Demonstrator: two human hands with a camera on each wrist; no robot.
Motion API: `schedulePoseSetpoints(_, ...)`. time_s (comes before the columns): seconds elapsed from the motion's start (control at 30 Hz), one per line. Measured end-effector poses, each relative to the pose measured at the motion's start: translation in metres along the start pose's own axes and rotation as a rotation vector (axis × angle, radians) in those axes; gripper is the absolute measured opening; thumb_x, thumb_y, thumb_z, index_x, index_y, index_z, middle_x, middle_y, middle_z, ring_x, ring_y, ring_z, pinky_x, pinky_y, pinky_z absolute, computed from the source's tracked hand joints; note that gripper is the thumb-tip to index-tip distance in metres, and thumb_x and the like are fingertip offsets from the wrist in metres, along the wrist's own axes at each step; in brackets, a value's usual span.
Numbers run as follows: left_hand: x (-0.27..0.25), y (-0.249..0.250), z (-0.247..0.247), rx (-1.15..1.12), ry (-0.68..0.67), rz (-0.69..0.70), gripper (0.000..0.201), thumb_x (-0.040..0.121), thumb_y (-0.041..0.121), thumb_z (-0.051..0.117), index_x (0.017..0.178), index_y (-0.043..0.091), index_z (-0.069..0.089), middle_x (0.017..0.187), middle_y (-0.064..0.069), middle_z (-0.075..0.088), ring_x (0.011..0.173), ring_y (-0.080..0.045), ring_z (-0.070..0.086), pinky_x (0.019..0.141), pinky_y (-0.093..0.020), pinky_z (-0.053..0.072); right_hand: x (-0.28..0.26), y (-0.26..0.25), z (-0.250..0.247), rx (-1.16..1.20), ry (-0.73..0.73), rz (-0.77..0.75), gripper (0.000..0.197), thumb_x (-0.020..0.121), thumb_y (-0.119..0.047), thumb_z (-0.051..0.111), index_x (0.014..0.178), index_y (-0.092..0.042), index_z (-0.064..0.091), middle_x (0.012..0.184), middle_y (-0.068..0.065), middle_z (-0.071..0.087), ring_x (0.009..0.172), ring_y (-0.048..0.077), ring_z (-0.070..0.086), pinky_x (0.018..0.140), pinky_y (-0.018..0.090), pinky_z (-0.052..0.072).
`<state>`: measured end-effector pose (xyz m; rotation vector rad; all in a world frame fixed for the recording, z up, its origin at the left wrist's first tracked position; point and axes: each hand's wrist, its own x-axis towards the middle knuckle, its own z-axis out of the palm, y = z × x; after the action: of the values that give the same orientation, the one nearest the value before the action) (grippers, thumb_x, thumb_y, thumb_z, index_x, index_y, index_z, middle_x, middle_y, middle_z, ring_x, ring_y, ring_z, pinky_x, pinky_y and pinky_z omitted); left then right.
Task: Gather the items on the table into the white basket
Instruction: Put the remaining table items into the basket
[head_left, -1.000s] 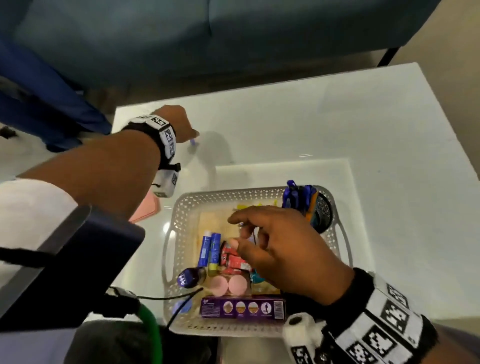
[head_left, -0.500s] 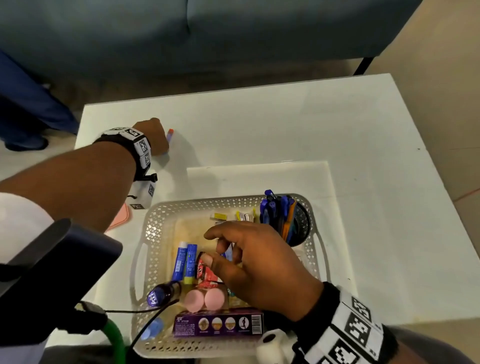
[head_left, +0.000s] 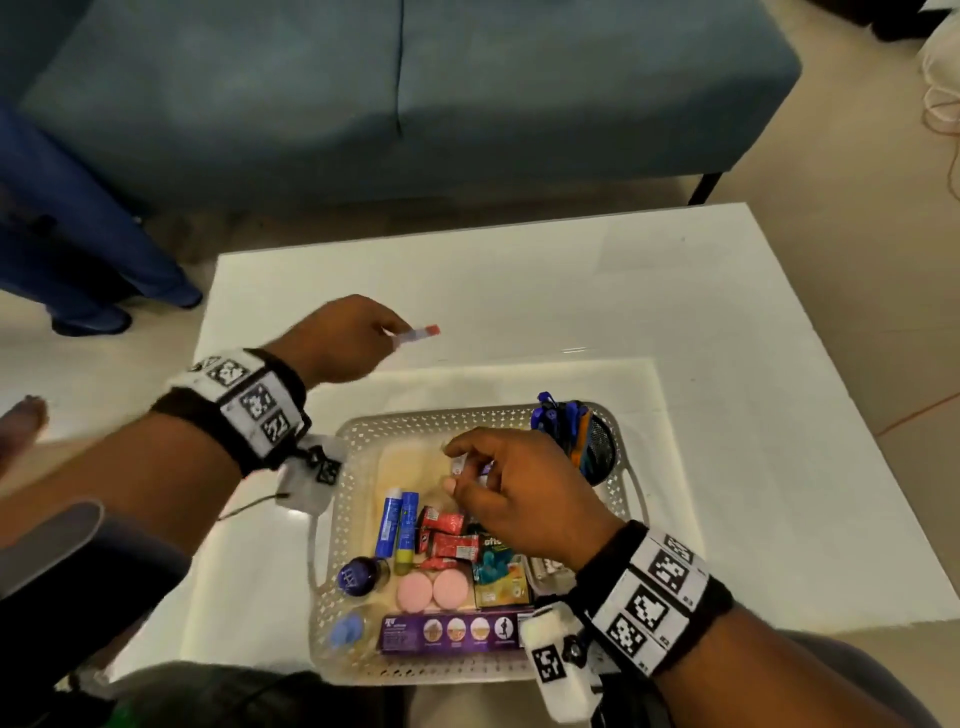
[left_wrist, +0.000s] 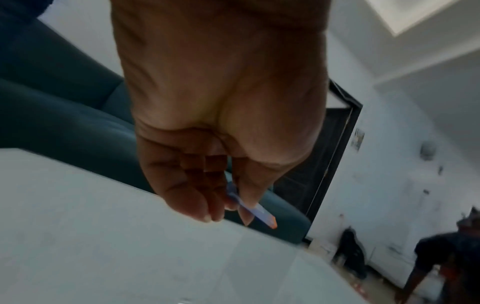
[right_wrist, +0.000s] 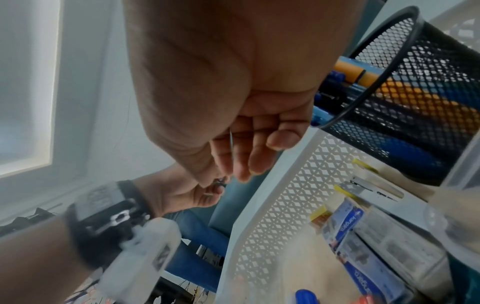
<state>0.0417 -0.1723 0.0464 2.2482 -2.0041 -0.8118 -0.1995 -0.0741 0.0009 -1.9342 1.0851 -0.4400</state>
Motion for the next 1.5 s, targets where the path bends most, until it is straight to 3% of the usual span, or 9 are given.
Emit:
schedulePoseSetpoints(0.13,-0.086,0.019,0.008,-0.349,-0.011,0.049,0.016,0.097,0.026,0.067,0.104,0.034,0.078,0.089,0.011,0.076,0.066,-0.007,0.067,0.057,-0.019,0.053,-0.001,-0.007,-0.001,0.029,0.289,0.061,0.032,0.088,-0.049,0.066,0.116,-0.033,0.063,0.081,-0.013,0.068,0.065,-0.001,0.061,0.066,0.024,0.051)
schedulePoseSetpoints(0.33,-0.151,0.009,0.047,-0.628,0.032,0.025,0.018,0.096,0.026,0.068,0.103,0.039,0.078,0.093,0.02,0.076,0.066,0.014,0.059,0.062,-0.017,0.044,-0.012,-0.023,0.013,0.061,0.301,-0.044,0.02,0.093,-0.04,0.064,0.107,-0.026,0.068,0.079,-0.012,0.068,0.066,0.004,0.063,0.062,0.025,0.051)
schedulePoseSetpoints(0.53,-0.151,-0.026,0.063,-0.746,0.168,-0.074,0.016,0.091,0.028,0.074,0.106,0.027,0.077,0.087,-0.004,0.074,0.06,0.001,0.061,0.059,-0.013,0.05,-0.007,-0.001,0.037,0.095,0.185,0.057,0.014,0.097,-0.029,0.062,0.1,-0.023,0.074,0.068,-0.005,0.066,0.06,0.007,0.06,0.055,0.017,0.043)
schedulePoseSetpoints(0.73,-0.121,-0.063,0.044,-0.889,0.323,-0.223,0.016,0.09,0.034,0.074,0.102,0.024,0.076,0.089,-0.003,0.071,0.069,-0.009,0.062,0.06,-0.016,0.047,0.011,0.023,0.057,-0.007,0.159,0.241,0.013,0.089,-0.034,0.072,0.09,-0.021,0.075,0.065,-0.012,0.064,0.057,0.0,0.058,0.056,0.018,0.042)
schedulePoseSetpoints(0.87,-0.112,-0.068,0.049,-0.897,0.294,-0.252,0.016,0.089,0.035,0.075,0.099,0.022,0.076,0.1,-0.014,0.074,0.072,-0.013,0.06,0.057,-0.013,0.048,0.018,0.033,0.063,-0.073,0.196,0.332,0.017,0.086,-0.033,0.075,0.075,-0.022,0.068,0.065,-0.01,0.065,0.061,0.005,0.062,0.057,0.023,0.048)
schedulePoseSetpoints(0.97,-0.108,-0.072,0.053,-0.882,0.24,-0.243,0.016,0.086,0.037,0.078,0.096,0.024,0.076,0.095,-0.017,0.073,0.07,-0.017,0.058,0.069,-0.026,0.05,0.023,0.037,0.07,-0.103,0.216,0.372,0.018,0.085,-0.032,0.075,0.072,-0.022,0.067,0.065,-0.01,0.065,0.062,0.007,0.063,0.059,0.025,0.051)
schedulePoseSetpoints(1.07,-0.109,-0.073,0.052,-0.895,0.227,-0.232,0.019,0.086,0.04,0.077,0.098,0.025,0.076,0.084,-0.013,0.069,0.069,-0.015,0.059,0.063,-0.018,0.048,0.025,0.04,0.076,-0.11,0.204,0.401,0.018,0.088,-0.036,0.072,0.078,-0.022,0.07,0.067,-0.009,0.068,0.062,0.009,0.064,0.06,0.025,0.05)
schedulePoseSetpoints(1.37,-0.105,-0.079,0.054,-0.889,0.264,-0.259,0.023,0.087,0.042,0.076,0.101,0.024,0.076,0.101,-0.015,0.073,0.067,-0.011,0.059,0.053,-0.008,0.047,0.021,0.037,0.08,-0.119,0.173,0.377,0.017,0.095,-0.031,0.062,0.098,-0.021,0.076,0.082,-0.007,0.073,0.07,0.007,0.065,0.063,0.022,0.05)
schedulePoseSetpoints(1.5,-0.099,-0.087,0.06,-0.909,0.261,-0.328,0.026,0.087,0.042,0.076,0.1,0.02,0.076,0.096,-0.003,0.074,0.073,-0.013,0.06,0.058,-0.015,0.05,0.021,0.039,0.081,-0.171,0.044,0.318,0.028,0.098,-0.025,0.055,0.121,-0.021,0.071,0.11,0.0,0.074,0.07,0.007,0.057,0.072,0.022,0.047)
